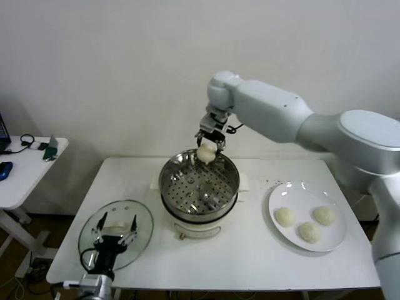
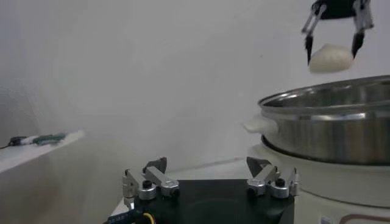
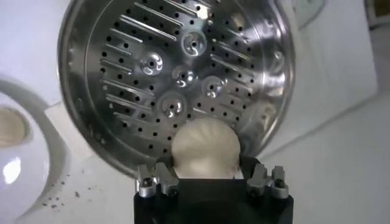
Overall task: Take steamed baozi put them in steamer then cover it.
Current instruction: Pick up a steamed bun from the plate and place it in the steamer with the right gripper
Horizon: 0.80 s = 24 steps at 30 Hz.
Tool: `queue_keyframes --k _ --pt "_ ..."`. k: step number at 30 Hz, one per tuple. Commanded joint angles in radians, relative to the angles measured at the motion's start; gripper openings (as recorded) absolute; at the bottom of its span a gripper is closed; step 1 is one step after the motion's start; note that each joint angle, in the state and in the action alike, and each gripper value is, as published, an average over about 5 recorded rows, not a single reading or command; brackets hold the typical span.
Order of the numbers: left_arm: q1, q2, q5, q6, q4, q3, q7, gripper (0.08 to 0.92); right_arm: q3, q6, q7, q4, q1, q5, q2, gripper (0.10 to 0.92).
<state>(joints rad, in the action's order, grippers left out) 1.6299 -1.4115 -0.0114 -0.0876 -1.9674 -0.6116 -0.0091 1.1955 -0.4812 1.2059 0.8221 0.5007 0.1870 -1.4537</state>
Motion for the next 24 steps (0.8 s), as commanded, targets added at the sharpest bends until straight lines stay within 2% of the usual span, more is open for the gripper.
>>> queue_keyframes --k 1,14,20,24 --pt "0.002 0.005 -0.002 0.005 -0.011 0.001 0.003 0.823 -0.016 -0.081 -0.013 -0.017 -0.07 0.165 -0.057 0.704" --pt "0.007 0.001 -0.003 0.007 -0.013 -0.002 0.0 0.823 -0.041 -0.1 -0.035 -0.045 -0.121 0.236 -0.077 0.707" --pt "0.02 -0.001 -0.002 0.006 -0.018 -0.01 -0.003 0.823 -0.05 -0.095 -0.032 -0.046 -0.129 0.244 -0.073 0.797" --pt "0.027 -0.003 -0.003 0.005 -0.022 -0.011 -0.003 0.823 -0.069 -0.099 -0.022 -0.043 -0.117 0.237 -0.067 0.82"
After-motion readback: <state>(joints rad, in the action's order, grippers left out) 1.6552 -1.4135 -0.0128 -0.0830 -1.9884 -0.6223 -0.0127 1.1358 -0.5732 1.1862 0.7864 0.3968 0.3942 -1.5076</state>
